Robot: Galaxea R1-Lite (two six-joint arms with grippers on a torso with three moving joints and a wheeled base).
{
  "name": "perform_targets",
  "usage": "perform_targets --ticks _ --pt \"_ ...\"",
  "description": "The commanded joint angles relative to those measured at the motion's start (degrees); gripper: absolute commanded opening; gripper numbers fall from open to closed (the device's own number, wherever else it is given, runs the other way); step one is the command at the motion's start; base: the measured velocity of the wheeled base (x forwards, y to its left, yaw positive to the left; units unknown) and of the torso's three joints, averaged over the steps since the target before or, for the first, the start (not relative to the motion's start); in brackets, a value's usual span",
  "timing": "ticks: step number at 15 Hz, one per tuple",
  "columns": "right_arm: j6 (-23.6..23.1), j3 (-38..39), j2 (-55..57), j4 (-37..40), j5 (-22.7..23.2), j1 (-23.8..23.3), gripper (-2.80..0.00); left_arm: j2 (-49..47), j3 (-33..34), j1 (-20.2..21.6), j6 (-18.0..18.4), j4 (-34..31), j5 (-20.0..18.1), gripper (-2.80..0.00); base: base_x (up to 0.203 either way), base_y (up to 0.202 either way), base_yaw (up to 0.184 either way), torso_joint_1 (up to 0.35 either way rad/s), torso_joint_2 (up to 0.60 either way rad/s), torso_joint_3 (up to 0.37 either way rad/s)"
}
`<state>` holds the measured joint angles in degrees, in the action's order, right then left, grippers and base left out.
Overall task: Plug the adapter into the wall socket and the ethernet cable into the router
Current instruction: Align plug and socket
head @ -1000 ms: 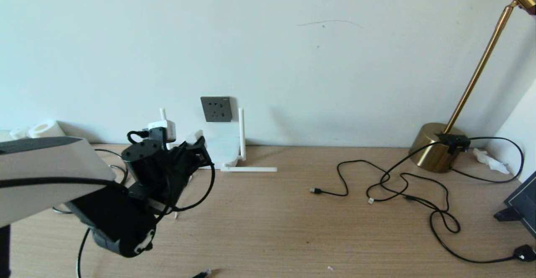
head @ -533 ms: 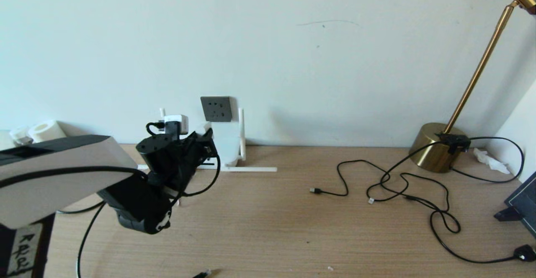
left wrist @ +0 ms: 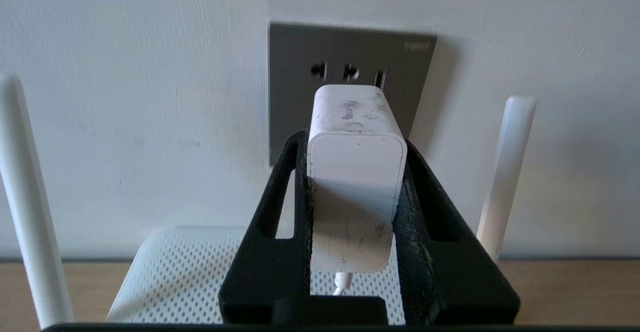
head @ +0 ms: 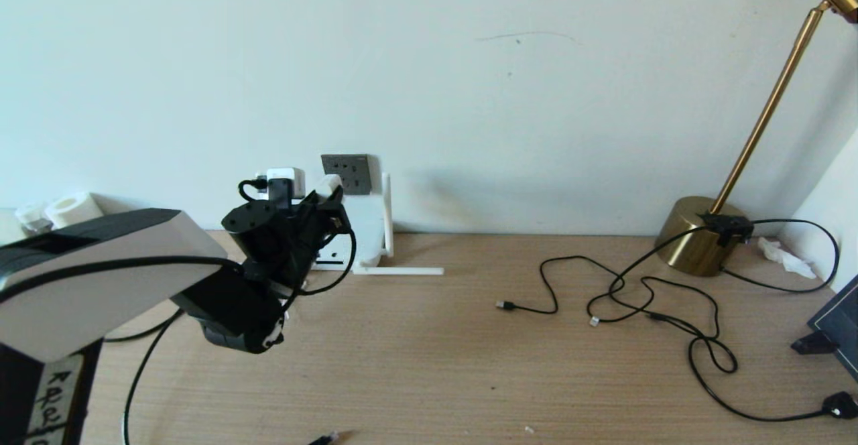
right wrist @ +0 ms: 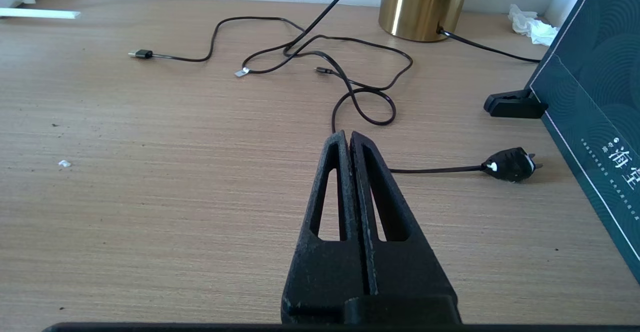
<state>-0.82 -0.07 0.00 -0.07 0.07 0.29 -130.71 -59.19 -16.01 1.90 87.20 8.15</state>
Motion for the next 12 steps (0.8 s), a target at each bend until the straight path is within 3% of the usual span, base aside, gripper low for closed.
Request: perform_targets --ticks 1,12 --pt "0.0 0.0 0.1 0.0 0.0 0.0 -2.80 -0.2 -1.0 -0.1 0.0 0.5 0.1 -2.80 0.000 0.000 0.000 0.000 0.00 0.000" --pt "-0.1 0.0 0.1 0.0 0.0 0.1 -2.80 -3.3 -4.6 0.0 3.4 0.5 1.4 -2.80 0.000 0.000 0.000 0.000 0.00 0.000"
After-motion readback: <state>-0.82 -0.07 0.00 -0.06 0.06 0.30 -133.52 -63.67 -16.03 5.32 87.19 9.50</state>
